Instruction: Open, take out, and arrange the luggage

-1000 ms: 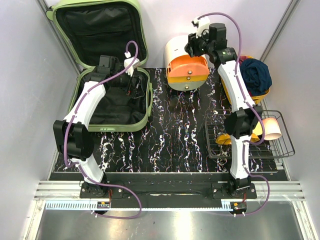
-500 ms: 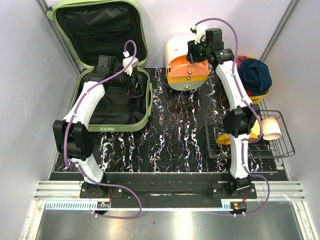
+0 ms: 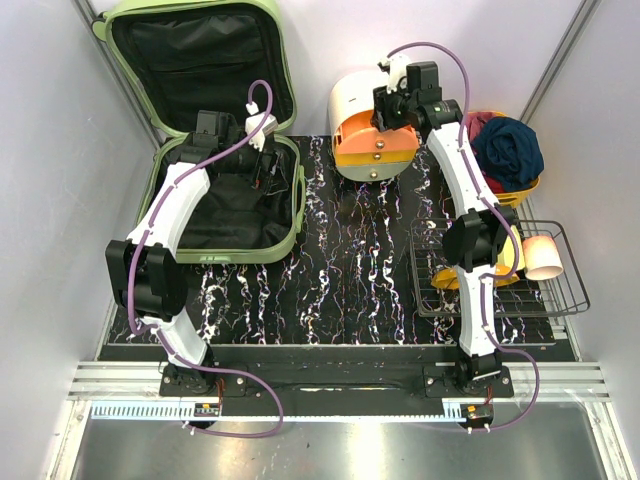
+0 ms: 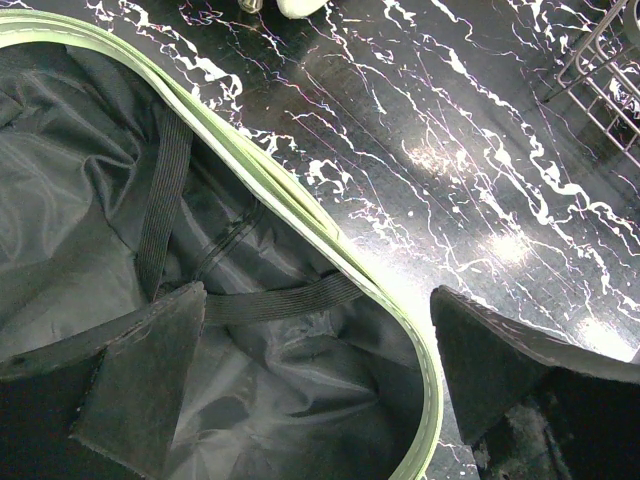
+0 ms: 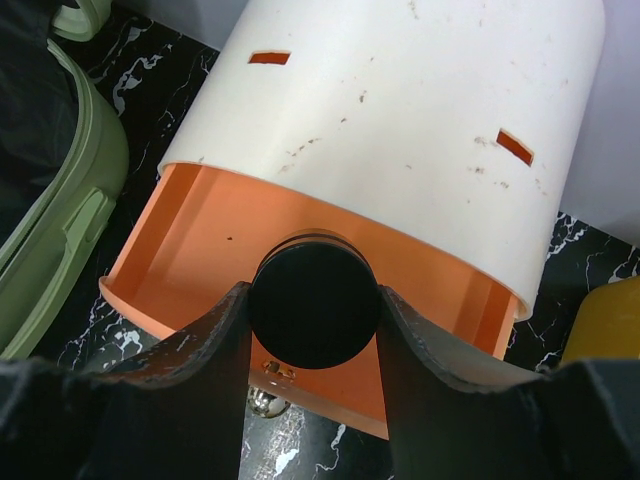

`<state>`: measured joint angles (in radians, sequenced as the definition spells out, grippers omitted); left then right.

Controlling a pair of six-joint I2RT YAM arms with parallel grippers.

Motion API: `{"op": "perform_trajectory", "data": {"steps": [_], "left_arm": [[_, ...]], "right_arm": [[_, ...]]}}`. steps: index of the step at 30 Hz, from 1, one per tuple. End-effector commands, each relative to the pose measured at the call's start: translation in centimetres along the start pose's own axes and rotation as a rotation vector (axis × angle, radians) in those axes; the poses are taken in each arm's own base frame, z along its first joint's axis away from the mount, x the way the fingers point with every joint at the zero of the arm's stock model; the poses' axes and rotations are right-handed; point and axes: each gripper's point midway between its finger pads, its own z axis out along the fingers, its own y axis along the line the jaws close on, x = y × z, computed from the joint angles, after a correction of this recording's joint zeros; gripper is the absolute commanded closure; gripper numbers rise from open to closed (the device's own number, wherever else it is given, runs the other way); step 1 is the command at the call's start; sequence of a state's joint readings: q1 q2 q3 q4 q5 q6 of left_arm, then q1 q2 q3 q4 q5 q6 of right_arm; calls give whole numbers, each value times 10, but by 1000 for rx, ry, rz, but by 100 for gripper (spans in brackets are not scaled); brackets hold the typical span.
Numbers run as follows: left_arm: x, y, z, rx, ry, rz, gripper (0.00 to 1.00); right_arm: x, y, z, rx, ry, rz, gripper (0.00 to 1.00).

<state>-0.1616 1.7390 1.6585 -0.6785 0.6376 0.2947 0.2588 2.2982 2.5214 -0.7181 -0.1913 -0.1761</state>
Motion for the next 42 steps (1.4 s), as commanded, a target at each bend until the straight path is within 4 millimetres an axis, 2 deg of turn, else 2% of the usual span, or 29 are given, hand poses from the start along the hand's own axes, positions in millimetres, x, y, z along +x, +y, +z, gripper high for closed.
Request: {"op": "perform_trajectory", "data": {"steps": [1,5,8,12,16,17,19,20,22,23,24,25,26,28,29,31,32,35,37,42], "left_arm": [[-25,-3,-11,-1,-77,44,1],[-24,-2,-10,-3,-74,42,1],[-25,-1,-9,-7,-74,46,1],[-29,2,-11,-17,-81,62,1],[-32,2,-12,-17,-81,70,1],[-32,3,-13,-20,-80,69,1],[-34,4,-15,-25,-84,73,1],[-34,4,-15,-24,-85,73,1],[-36,4,-16,-28,-89,73,1],[-37,5,-17,-30,-92,74,1],[-38,5,-18,-32,-95,72,1],[-38,6,-18,-35,-94,73,1],[-39,6,-19,-39,-95,75,1],[-39,7,-20,-43,-95,74,1],[-39,7,-20,-44,-95,75,1],[-38,8,-19,-43,-94,74,1],[-37,8,-18,-42,-92,72,1],[-37,8,-17,-37,-91,69,1],[-36,9,-17,-35,-88,65,1],[-35,12,-17,-39,-87,73,1]], "right_arm": [[-24,-8,-8,35,-68,11,64],[-27,-6,-10,31,-77,13,43],[-36,-2,-15,10,-102,17,36],[-55,9,-26,-42,-161,18,35],[-70,9,-38,-52,-203,11,34],[-77,9,-46,-51,-221,4,34],[-76,10,-51,-65,-218,-9,36],[-81,9,-61,-59,-230,-15,36],[-66,8,-61,-68,-194,10,38],[-70,9,-73,-71,-206,19,39],[-53,13,-67,-93,-170,49,40],[-48,15,-69,-101,-159,60,41],[-34,20,-73,-112,-130,77,44],[-28,24,-75,-124,-137,106,49],[-13,27,-75,-125,-113,121,53],[-14,27,-77,-119,-141,138,57],[-7,28,-76,-121,-134,142,61],[9,27,-65,-119,-104,158,64],[12,24,-59,-107,-108,156,65],[3,10,-36,-58,-199,134,65]]}}
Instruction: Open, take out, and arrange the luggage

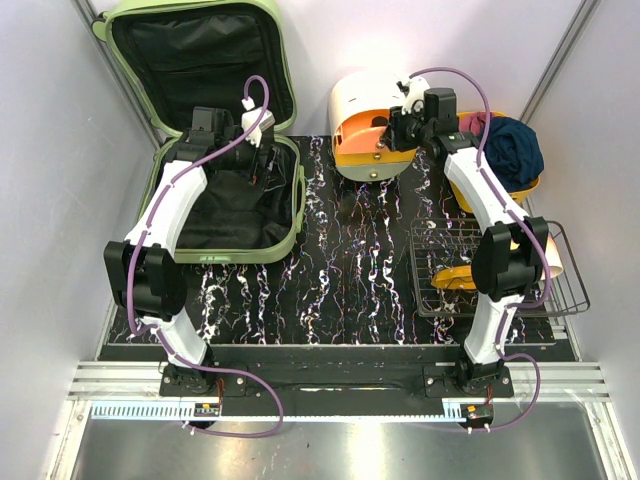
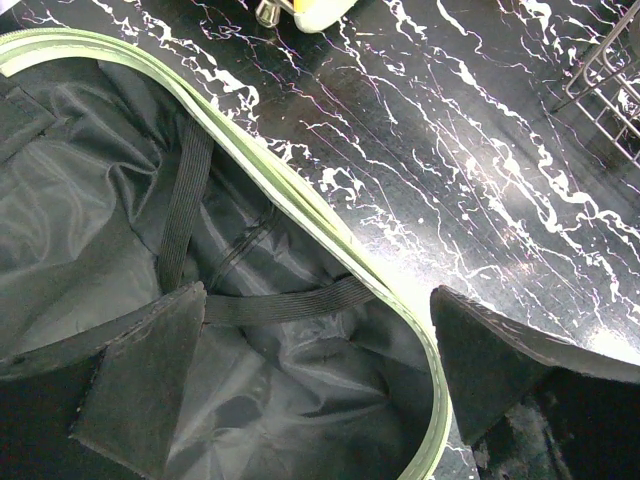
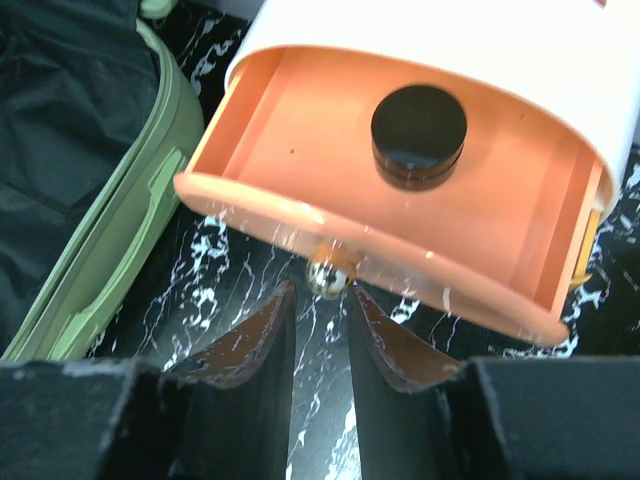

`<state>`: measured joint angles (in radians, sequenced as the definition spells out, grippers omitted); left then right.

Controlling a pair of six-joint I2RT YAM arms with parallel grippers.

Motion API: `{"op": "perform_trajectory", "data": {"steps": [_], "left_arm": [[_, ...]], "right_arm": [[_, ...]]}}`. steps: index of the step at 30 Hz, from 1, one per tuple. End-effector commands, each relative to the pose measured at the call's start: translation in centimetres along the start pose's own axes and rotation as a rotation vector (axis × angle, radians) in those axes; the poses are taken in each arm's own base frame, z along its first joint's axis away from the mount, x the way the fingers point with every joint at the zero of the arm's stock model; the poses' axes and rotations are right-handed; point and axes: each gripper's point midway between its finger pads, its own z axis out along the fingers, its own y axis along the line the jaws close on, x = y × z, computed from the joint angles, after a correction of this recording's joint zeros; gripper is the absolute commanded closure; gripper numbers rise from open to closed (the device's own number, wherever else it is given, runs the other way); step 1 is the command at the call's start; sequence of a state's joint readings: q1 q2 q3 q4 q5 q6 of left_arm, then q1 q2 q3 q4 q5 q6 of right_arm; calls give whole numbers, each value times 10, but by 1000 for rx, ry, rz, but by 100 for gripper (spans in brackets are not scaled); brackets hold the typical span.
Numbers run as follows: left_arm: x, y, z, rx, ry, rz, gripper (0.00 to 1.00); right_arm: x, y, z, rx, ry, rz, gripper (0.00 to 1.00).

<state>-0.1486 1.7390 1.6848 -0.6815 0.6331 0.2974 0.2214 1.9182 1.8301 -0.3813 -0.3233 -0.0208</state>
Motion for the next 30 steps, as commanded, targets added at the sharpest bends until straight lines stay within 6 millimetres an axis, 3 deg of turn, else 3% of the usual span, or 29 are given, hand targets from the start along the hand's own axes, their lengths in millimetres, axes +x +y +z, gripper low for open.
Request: {"op": "perform_trajectory", "data": {"steps": [1,6,10,11,16,18,19,20,22,23,25,26,30], "left_arm": [[-27,6,-10,-18,-69,65,1],[-24,8,-11,-22,-66,60,1],[-23,11,-12,-27,-65,61,1],[-23,12,-12,-30,-64,60,1],[-23,15,-15,-38,-67,60,1],[-22,15,-15,-38,-65,57,1],[-22,15,-15,-36,-65,55,1],[-22,14,-15,-35,-66,54,1],[-21,14,-14,-28,-67,46,1],[-18,13,-13,-22,-65,43,1],[-19,12,-13,-22,-75,46,1],[-16,12,-11,-20,-71,41,1],[-15,13,-10,-21,-72,37,1]], "right_arm": [[-42,-9,14,30,-178,-43,65],[-63,-20,36,51,-274,-67,63],[-64,-29,57,63,-296,-74,63],[-76,-30,56,70,-341,-87,63],[-88,-20,48,32,-396,-108,60],[-75,-16,45,10,-375,-114,59],[-81,-10,31,4,-390,-124,59],[-61,-9,33,-7,-353,-113,59],[-58,-2,17,-16,-351,-104,59],[-34,-1,19,-26,-304,-90,59],[-25,6,11,-46,-288,-31,59],[-7,6,14,-53,-251,8,59],[18,7,21,-55,-202,46,60]]}}
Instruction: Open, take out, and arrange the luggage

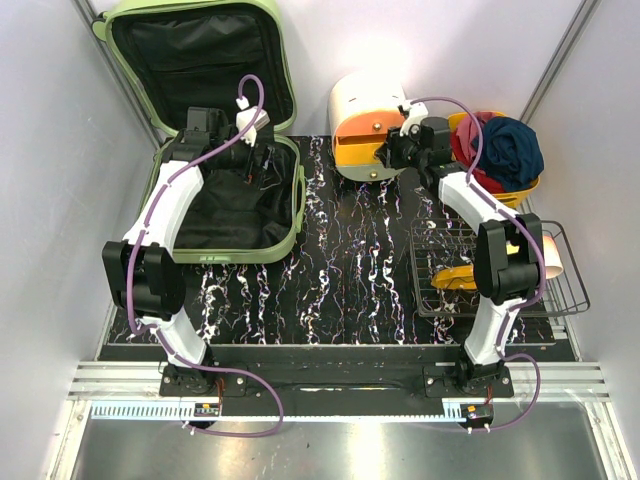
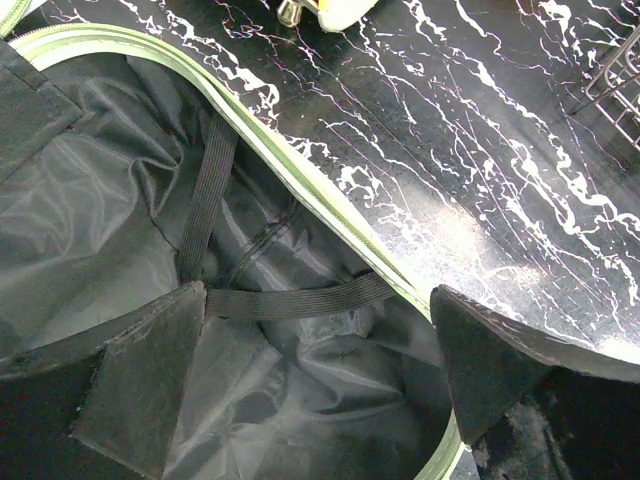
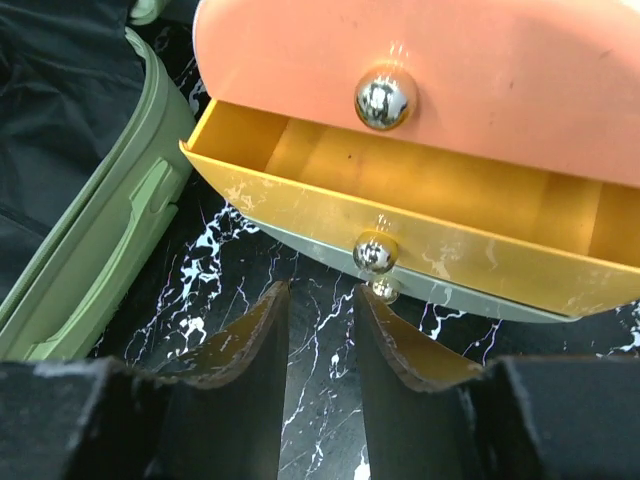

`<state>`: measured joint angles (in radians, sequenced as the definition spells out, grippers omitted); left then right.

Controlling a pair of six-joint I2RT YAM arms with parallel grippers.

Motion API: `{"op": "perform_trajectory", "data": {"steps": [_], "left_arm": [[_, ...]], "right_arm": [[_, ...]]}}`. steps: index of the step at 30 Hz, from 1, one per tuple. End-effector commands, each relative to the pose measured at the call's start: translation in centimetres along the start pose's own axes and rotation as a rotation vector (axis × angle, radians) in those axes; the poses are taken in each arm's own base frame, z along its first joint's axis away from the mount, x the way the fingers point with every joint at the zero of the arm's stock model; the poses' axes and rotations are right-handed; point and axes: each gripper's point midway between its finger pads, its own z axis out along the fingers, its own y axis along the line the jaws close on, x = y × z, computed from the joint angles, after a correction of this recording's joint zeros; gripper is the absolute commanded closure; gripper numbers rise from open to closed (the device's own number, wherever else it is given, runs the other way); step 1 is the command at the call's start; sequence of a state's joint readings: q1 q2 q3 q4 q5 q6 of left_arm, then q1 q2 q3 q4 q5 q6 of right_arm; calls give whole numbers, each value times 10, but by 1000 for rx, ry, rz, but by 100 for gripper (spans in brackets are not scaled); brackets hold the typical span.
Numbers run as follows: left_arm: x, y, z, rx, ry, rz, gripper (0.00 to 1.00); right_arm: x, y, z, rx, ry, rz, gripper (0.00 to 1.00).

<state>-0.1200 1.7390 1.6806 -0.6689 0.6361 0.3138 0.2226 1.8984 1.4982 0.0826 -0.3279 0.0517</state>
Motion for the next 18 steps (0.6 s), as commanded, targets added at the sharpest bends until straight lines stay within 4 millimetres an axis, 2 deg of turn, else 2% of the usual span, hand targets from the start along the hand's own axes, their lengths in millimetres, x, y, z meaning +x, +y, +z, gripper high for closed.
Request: {"op": "perform_trajectory", "data": {"steps": [1,6,13,15,16,18], "left_arm": [[-16,0,-4,2,-60,28,1],[-17,3,-3,-6,-66,31,1],[-16,4,-2,-19,-70,34,1],[-16,5,-4,-26,-71,38,1],[-14,6,-4,-29,-68,35,1],[-14,5,-4,-28,-69,37,1]], "right_arm": [[-10,11,-3,-26,-57,26,61],[3,-6,21,10,-103,-6,63],[1,-33,50,89,-279,-97,63],[6,-40,58,110,-276,-102,62],[-2,-44,59,126,-299,-106,62],[0,-47,66,131,-302,-109,61]]}}
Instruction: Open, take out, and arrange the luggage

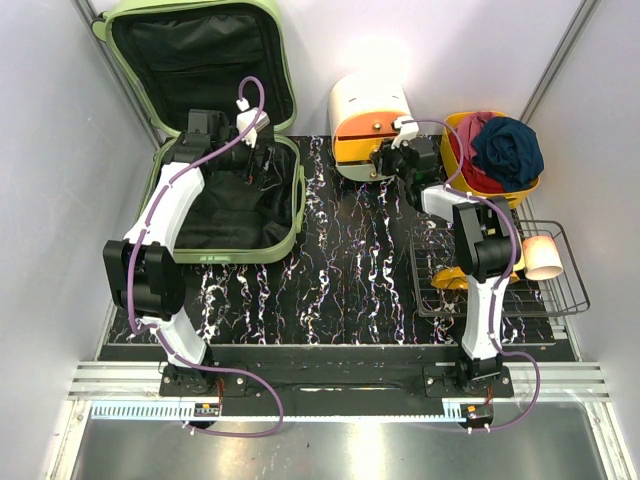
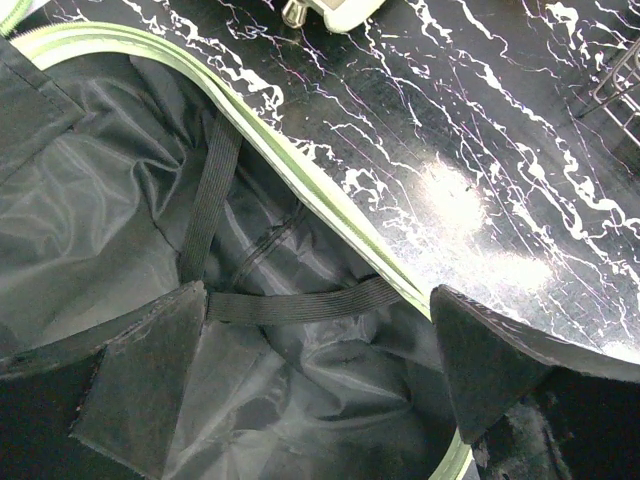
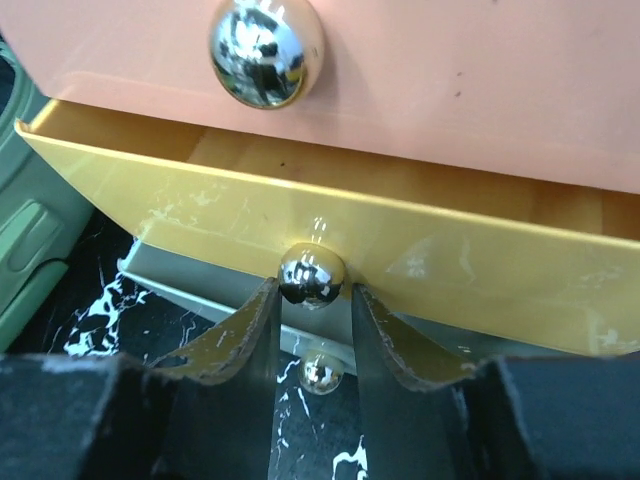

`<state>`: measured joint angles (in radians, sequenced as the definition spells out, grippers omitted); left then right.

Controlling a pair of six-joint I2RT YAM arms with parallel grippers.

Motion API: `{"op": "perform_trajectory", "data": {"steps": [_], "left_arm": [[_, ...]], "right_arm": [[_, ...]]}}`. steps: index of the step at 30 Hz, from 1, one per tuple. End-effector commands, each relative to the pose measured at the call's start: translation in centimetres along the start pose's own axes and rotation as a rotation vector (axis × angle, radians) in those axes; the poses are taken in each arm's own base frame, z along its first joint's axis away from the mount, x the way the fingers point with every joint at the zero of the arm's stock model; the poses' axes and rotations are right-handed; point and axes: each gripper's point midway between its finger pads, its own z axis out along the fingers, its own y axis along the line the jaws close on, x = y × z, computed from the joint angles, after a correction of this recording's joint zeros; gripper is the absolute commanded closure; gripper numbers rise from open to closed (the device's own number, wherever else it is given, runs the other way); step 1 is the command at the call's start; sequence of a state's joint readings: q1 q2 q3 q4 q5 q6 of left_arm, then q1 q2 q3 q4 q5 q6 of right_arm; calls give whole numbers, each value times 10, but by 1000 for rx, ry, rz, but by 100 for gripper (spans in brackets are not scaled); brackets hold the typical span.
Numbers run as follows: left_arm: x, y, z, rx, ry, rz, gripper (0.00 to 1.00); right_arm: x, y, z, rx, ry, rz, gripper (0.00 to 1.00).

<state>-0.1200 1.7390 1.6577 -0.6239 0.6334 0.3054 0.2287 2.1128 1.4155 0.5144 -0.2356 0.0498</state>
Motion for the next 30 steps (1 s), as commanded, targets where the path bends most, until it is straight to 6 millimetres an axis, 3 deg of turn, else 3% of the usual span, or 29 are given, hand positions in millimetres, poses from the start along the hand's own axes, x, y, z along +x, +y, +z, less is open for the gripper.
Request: {"op": "perform_trajectory", "data": {"steps": [1,8,11,15,18,23,26,30], "left_arm": [[-13,2,-7,-21,-50,30,1],[-13,5,-6,-28,-50,31,1],[-11,7,-6,-30,-48,25,1],[-11,4,-7,-27,-47,23,1],[-8,4,-7,-28,-42,14,1],[-5,3,-5,-22,-40,-2,1],[-5,4,-4,-21,-41,-6,1],[-6,5,-5,-24,-42,-7,1]], "right_arm": [[-48,-11,18,70,-184,-69,60],[-53,-10,23,65,-207,-81,53],[-53,-3,15,30,-216,-150,49],[-47,12,-10,-30,-189,-198,47],[-38,31,-29,-123,-156,-205,46],[-7,58,-44,-271,-49,-150,43],[9,66,-43,-309,-5,-152,44],[23,60,-27,-252,52,-182,48]]}}
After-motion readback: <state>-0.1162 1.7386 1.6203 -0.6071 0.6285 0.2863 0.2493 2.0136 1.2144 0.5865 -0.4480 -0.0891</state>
